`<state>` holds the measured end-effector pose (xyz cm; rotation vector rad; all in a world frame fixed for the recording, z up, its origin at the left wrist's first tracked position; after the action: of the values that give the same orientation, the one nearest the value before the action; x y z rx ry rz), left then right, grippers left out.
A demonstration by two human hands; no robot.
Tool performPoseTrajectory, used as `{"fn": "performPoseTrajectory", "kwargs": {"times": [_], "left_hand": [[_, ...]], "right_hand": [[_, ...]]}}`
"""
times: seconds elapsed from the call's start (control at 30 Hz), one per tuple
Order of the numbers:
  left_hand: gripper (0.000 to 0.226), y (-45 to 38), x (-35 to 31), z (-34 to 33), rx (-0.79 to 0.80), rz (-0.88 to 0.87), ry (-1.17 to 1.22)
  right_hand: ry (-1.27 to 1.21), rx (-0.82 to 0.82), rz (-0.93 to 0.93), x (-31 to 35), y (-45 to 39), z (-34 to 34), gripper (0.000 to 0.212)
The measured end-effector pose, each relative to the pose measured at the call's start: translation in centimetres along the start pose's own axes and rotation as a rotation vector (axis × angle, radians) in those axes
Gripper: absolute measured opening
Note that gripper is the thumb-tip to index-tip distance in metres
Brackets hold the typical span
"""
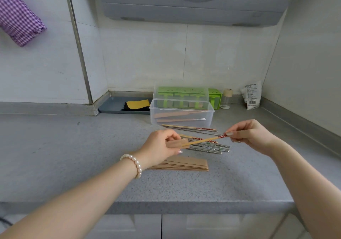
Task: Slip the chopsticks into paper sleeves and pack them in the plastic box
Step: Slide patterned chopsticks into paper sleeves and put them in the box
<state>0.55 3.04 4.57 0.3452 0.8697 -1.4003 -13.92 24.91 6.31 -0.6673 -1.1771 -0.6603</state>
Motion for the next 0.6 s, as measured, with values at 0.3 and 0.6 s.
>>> {"fn": "performPoseTrajectory", "kwargs": {"times": [0.3,0.6], "left_hand": [[0.017,0.1,-0.3,-0.1,0.061,0.084,0.124],[0.016,-0.3,0.4,0.1,0.045,0.253,0.198]], "right_hand": [[0.081,0.024,-0.018,-0.2,-1.1,-2.5,0.017],[0.117,0.128,-0.069,-0.2,-1.3,-3.8,0.018]]}}
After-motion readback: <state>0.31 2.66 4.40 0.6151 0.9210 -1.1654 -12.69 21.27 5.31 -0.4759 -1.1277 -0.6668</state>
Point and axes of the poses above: each hand's wrist, its own y-axis away from the middle knuckle, its own z-axis out of the back of the hand, x = y × z, the point moved 5 cm from there along -y, towards the middle knuckle, and after that the axes turned 2 degrees about -x, right-handed, at the moved point
